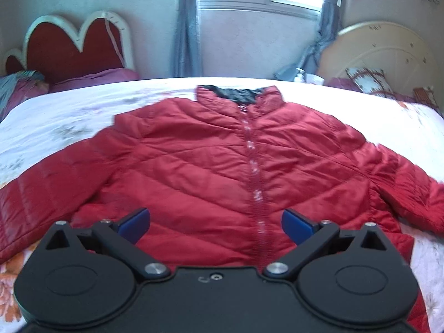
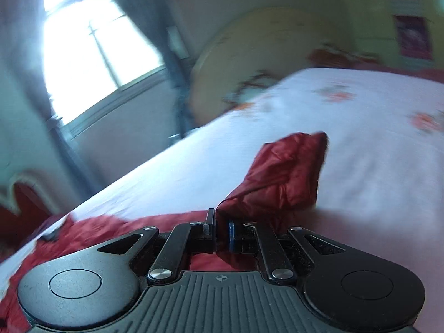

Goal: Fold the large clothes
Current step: 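Grasp the sleeve cuff with the right gripper and lift it, then fold the held sleeve across the jacket body and open the right gripper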

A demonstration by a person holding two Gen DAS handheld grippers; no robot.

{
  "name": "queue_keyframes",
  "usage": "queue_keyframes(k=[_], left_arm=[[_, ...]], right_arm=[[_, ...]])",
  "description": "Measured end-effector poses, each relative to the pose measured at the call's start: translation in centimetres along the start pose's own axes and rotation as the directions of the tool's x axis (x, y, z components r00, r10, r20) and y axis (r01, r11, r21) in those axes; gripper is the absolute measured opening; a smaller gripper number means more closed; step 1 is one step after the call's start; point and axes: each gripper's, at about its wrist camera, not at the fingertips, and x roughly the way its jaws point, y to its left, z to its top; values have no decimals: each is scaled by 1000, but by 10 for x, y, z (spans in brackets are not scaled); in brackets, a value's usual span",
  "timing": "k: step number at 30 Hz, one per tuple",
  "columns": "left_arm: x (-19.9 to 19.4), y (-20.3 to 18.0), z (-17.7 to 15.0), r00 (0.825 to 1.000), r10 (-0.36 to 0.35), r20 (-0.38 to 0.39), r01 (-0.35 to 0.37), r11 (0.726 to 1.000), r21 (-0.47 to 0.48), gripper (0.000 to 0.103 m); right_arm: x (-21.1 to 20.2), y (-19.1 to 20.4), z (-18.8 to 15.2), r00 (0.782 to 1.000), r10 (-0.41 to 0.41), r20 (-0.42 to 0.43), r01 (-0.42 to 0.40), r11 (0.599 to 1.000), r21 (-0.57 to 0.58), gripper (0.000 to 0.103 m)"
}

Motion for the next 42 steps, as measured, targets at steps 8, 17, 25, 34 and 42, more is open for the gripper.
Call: queue_keyframes(k=[8,17,25,34,42], left_arm=[[1,60,-2,999,-50,1,49,995,-81,86],[12,111,5,978,-210,14,210,970,-121,87],[28,131,13,953,-302,2,299,943,-148,84],[77,111,22,928,-367,-63,350,918,-187,77],[98,93,28,952,-300,-67,293,952,-94,19]], right_arm=[[33,164,-59,940,265,-215,-318,909,-271,7],[62,285,-144,863,303,-405,-464,794,-394,7],[75,339,-198,841,259,-475,-494,726,-478,10],[40,292,-146,908,293,-300,-407,790,-459,49],[33,167,-69,986,108,-124,-127,980,-151,29]])
